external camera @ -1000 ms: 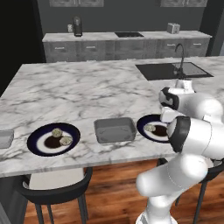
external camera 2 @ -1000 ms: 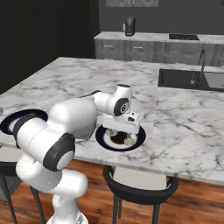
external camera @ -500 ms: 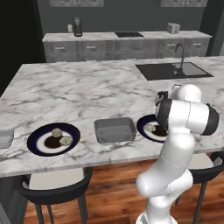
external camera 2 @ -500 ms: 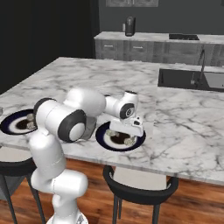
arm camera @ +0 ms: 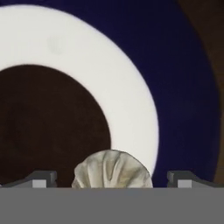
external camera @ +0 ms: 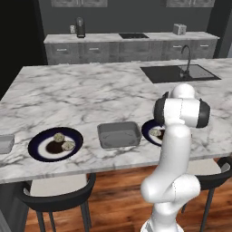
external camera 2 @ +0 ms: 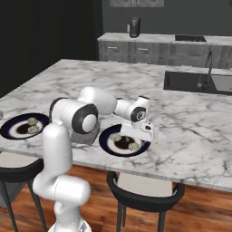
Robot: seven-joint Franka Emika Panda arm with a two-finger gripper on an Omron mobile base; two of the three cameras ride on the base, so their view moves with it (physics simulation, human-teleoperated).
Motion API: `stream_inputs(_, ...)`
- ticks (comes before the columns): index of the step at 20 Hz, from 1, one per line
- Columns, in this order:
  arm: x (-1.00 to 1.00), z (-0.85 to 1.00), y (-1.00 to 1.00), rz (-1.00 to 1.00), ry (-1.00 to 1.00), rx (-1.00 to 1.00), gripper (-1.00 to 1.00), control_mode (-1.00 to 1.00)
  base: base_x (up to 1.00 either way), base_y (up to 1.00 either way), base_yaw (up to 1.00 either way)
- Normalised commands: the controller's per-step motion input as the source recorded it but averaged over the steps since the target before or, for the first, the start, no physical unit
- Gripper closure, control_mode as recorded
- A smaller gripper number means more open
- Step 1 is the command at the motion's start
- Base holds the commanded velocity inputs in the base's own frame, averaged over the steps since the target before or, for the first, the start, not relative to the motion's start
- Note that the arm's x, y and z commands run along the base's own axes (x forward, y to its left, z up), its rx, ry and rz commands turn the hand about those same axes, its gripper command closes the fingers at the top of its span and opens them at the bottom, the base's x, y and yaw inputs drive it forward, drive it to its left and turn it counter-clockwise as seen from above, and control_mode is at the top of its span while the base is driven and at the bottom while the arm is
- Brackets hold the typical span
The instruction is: Place two dumplings into each of the tupperware containers and then place the containers in the fridge.
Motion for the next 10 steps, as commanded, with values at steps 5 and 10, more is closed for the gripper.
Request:
stream_inputs(5, -0.04, -0.18, 0.0, 0.0, 0.04, 0.0, -1.0, -1.0, 0.0, 0.0, 0.0)
stream_inputs(10, -0.22, -0.15, 0.0, 0.0, 0.0, 0.0, -1.0, -1.0, 0.0, 0.0, 0.0)
